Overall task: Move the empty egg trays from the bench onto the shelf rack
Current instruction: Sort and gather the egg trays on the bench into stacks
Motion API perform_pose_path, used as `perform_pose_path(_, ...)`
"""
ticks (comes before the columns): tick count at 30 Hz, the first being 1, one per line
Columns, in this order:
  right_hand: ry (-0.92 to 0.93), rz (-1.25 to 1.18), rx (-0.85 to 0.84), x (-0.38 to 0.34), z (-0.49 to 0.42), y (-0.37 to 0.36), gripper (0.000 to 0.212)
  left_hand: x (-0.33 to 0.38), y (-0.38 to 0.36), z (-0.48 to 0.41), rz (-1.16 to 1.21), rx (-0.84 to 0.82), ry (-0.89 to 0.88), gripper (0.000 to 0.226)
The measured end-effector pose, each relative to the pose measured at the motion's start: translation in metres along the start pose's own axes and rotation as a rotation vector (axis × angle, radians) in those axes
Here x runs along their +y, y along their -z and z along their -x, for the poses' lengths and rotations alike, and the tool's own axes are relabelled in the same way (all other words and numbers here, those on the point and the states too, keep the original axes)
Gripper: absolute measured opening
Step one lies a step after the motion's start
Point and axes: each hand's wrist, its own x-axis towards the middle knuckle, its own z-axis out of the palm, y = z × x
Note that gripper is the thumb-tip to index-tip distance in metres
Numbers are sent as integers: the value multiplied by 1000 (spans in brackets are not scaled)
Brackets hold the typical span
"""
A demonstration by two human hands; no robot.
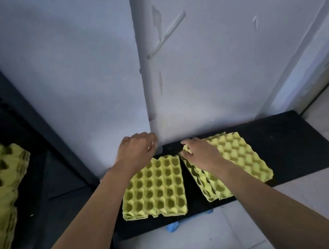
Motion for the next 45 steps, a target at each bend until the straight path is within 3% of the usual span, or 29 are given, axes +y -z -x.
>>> perform_pose_path(5, -140, -96, -301, 29, -19, -78, 49, -25, -52, 8, 42, -110, 93, 24)
perform_pose_path(11, -272, -153, -429, 53, -42, -159, 45, -53, -121, 21, 78, -199, 195, 24)
perform_pose_path(17, -406, -240, -423, 67, -69, -245, 36, -84, -192, 26, 126, -209, 244, 22)
perform_pose_path(23, -597, -382, -361, 76, -89, -319, 48, -121, -274, 36, 155, -298, 319, 23)
perform_pose_path(28, -684, -503, -239, 86, -94, -346, 27, -130, -310, 48, 178, -393, 342, 22)
perform_pose_path(36, -547, -404, -51, 65, -85, -305, 18, -124, -274, 52, 176, -379, 347, 27)
perform_pose_path(45, -491, -456, 100, 41, -55, -148, 29, -87, -127, 34, 61, -257, 404, 51)
